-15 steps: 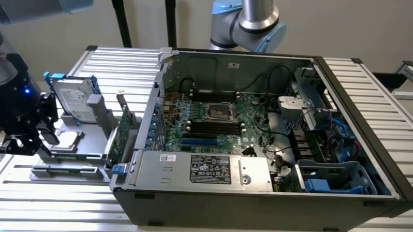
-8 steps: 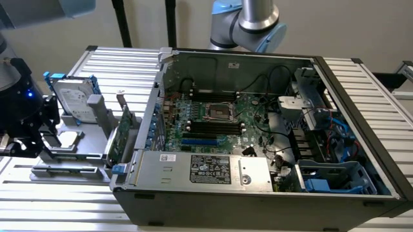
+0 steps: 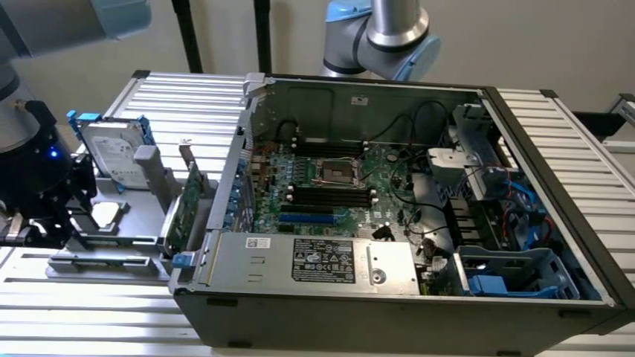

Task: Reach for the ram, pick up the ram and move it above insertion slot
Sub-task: 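Pick up the ram and move it above insertion slot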

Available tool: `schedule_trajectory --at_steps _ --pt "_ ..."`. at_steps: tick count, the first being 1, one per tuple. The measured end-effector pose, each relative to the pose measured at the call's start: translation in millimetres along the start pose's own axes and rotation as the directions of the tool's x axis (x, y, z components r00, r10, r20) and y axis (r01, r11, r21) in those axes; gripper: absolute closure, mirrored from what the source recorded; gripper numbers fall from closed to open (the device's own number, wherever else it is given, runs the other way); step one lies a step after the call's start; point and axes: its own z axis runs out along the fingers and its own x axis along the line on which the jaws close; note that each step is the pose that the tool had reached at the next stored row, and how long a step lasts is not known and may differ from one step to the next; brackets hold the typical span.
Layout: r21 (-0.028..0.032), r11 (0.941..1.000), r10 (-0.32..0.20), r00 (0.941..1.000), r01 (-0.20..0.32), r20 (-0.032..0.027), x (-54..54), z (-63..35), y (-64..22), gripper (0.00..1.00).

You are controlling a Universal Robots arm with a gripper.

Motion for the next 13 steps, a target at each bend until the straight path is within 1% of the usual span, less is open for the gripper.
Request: schedule_trajectory --at_steps 13 --pt "0.0018 1.0000 -0.003 1.0000 0.003 -0.0001 0.8 21.9 -0.9 0.64"
